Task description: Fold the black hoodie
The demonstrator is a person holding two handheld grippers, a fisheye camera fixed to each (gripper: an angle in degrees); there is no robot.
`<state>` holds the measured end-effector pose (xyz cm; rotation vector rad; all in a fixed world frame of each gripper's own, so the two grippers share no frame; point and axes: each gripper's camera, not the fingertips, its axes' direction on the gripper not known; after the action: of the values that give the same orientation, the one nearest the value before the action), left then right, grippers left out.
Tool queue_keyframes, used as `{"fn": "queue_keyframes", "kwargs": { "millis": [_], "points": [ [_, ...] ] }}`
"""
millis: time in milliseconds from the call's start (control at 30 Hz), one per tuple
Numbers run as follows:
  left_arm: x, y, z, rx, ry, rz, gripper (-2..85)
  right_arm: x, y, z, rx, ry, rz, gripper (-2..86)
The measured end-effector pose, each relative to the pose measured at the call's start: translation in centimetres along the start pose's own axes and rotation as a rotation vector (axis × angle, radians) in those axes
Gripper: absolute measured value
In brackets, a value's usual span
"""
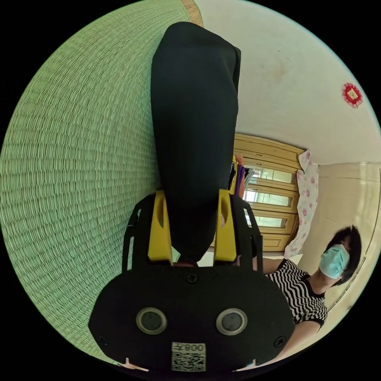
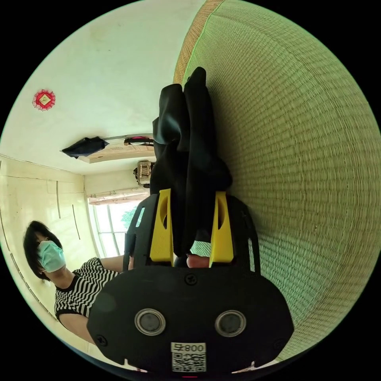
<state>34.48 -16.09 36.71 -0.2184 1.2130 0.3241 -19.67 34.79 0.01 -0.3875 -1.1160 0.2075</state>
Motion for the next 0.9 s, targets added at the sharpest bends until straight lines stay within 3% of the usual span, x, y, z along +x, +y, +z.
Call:
{"fn": "queue_keyframes", "kwargs": {
  "millis": [233,900],
  "points": [
    [-2.3,4.5,0.5,0.018,0.041,-0.036,13.8,0.3,4.7,0.4,-0.042,0.039,0.041,8.8],
    [-2.4,25.3,1.8,0.002,0.1,-0.07,13.5,-3.7,25.8,0.6,-0.073,0.08,0.031,8.1]
  ]
}}
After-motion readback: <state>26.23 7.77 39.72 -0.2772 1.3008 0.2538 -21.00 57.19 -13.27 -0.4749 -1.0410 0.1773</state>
